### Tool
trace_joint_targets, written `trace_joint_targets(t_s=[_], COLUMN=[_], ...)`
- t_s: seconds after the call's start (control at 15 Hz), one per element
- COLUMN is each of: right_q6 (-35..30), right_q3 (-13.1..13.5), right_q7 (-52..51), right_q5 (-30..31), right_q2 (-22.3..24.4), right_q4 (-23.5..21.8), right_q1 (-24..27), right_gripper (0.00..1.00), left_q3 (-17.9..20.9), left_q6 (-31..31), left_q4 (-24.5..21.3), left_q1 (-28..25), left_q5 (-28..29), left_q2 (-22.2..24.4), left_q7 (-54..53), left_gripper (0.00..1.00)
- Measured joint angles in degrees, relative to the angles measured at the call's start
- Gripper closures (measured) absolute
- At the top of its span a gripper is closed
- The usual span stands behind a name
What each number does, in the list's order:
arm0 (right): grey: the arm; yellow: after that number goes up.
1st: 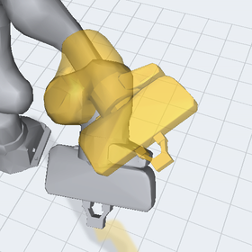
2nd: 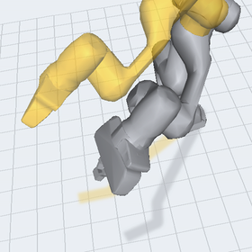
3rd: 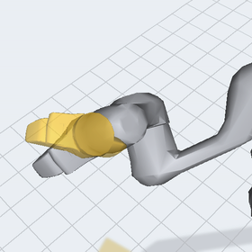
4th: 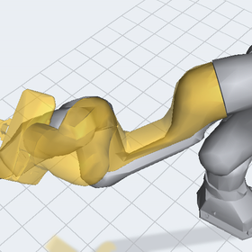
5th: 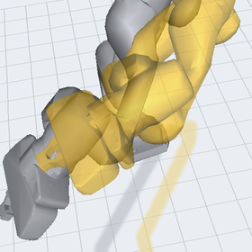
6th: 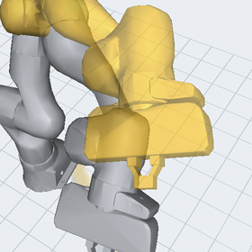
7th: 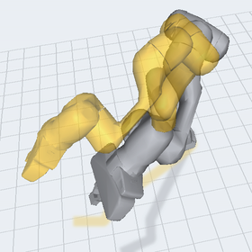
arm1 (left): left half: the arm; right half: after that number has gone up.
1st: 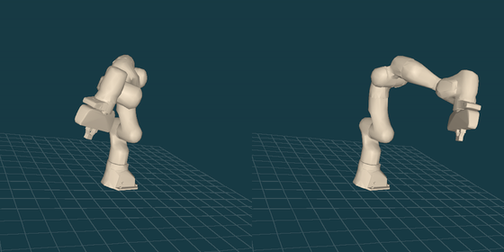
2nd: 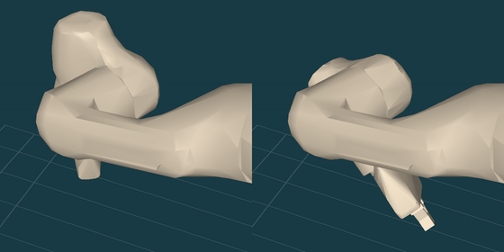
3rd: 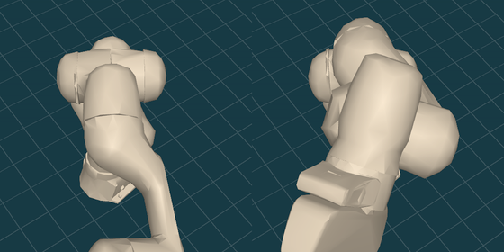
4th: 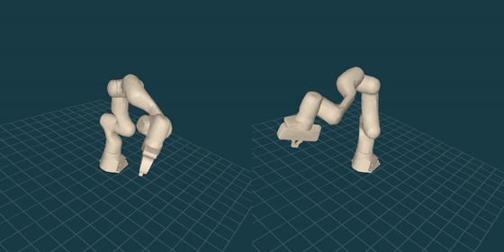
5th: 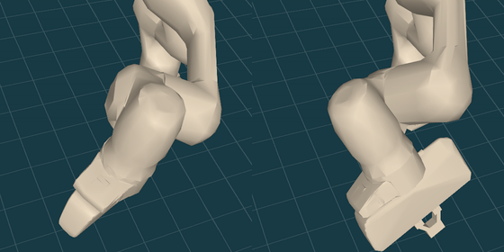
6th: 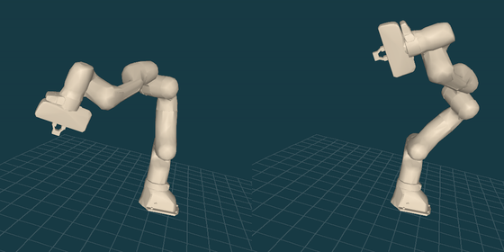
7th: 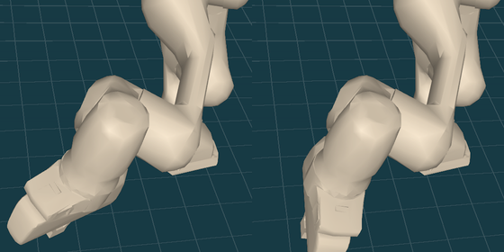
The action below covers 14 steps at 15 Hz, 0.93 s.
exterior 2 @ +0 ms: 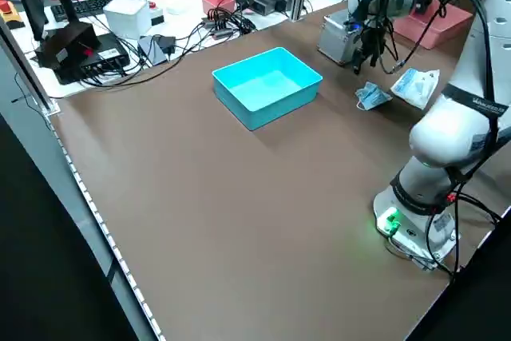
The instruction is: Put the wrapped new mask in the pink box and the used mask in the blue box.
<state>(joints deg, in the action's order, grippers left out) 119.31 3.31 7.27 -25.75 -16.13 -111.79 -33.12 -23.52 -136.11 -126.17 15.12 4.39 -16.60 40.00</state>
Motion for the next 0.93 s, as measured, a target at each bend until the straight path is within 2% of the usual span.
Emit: trace_joint_targets(t_s=[0.2, 0.4, 0.6, 0.67, 0.87, 0.93], right_q6=[2.9, 2.9, 4.6, 5.8, 6.8, 6.9], right_q3=[-0.1, -0.1, -0.1, -0.1, -0.1, -0.1], right_q7=[3.2, 3.6, 3.6, 3.6, 3.6, 3.9], right_q5=[-0.2, -0.3, -1.0, -1.5, -3.4, -3.7], right_q2=[-2.4, -4.4, -6.7, -7.7, -9.5, -9.8], right_q4=[-1.8, -2.7, -4.0, -4.2, -4.3, -4.3], right_q1=[-6.1, -9.1, -11.1, -11.8, -14.0, -14.8], right_gripper=[0.09, 0.09, 0.1, 0.11, 0.12, 0.13], left_q3=[0.0, 0.0, 0.0, 0.0, -0.1, -0.1], left_q6=[-2.6, -4.2, -4.4, -4.4, -4.4, -4.4], left_q4=[0.1, 0.2, 0.7, 1.0, 1.5, 1.6], left_q1=[1.7, 1.8, 1.8, 1.8, 2.3, 2.6], left_q5=[6.3, 7.7, 7.7, 7.7, 7.7, 7.7], left_q2=[-4.8, -7.8, -8.3, -8.3, -8.3, -8.3], left_q7=[7.7, 9.0, 9.0, 9.0, 9.6, 10.0], left_gripper=[0.01, 0.03, 0.04, 0.09, 0.38, 0.43])
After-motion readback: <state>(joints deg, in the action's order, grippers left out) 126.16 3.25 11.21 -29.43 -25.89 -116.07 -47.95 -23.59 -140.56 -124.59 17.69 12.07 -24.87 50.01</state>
